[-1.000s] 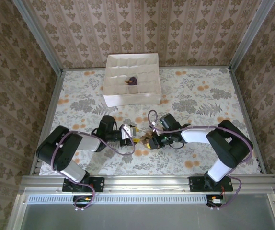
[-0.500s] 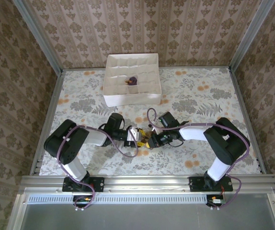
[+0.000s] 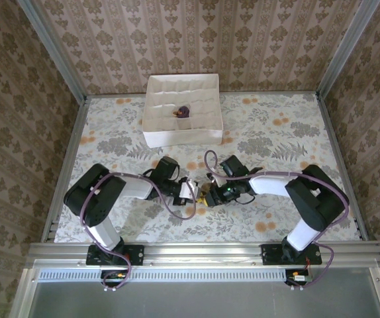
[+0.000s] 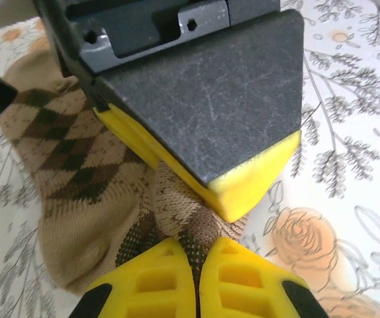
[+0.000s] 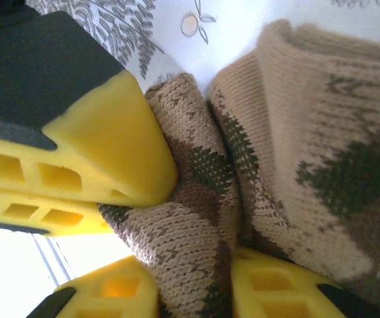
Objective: Roll the socks
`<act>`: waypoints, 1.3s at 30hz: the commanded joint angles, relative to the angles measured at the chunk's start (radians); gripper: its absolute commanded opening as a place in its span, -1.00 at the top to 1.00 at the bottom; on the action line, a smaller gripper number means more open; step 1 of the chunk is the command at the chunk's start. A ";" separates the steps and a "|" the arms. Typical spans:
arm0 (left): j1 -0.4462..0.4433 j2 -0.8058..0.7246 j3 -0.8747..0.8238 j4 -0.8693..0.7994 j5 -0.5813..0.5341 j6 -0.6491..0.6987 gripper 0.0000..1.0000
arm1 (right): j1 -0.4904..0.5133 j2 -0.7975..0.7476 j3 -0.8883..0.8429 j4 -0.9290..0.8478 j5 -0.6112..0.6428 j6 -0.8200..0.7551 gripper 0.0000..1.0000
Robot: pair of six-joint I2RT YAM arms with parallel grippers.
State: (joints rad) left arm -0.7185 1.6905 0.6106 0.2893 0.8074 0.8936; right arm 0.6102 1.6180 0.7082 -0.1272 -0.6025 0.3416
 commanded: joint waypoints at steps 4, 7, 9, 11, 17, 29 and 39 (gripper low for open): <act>-0.062 -0.058 -0.022 -0.190 -0.155 -0.074 1.00 | -0.042 -0.219 -0.054 -0.193 0.177 0.076 0.11; -0.090 -0.091 -0.046 -0.203 -0.211 -0.119 1.00 | -0.087 -0.289 -0.070 -0.237 0.240 0.101 0.08; -0.107 -0.112 -0.056 -0.217 -0.233 -0.150 1.00 | -0.109 -0.284 -0.083 -0.237 0.270 0.118 0.08; -0.129 -0.136 -0.061 -0.240 -0.253 -0.174 1.00 | -0.118 -0.249 -0.081 -0.215 0.273 0.120 0.14; -0.176 -0.169 -0.047 -0.305 -0.252 -0.226 1.00 | -0.119 -0.012 0.077 -0.158 0.221 0.077 0.51; -0.081 -0.006 0.186 -0.536 -0.094 -0.415 1.00 | -0.136 0.077 0.212 -0.174 0.190 -0.074 0.47; -0.008 0.129 0.315 -0.655 0.002 -0.507 1.00 | -0.024 -0.385 -0.179 0.022 0.219 -0.023 0.19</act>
State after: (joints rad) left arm -0.7372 1.7782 0.9066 -0.2714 0.8089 0.4225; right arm 0.5423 1.2808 0.5659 -0.1722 -0.4011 0.3157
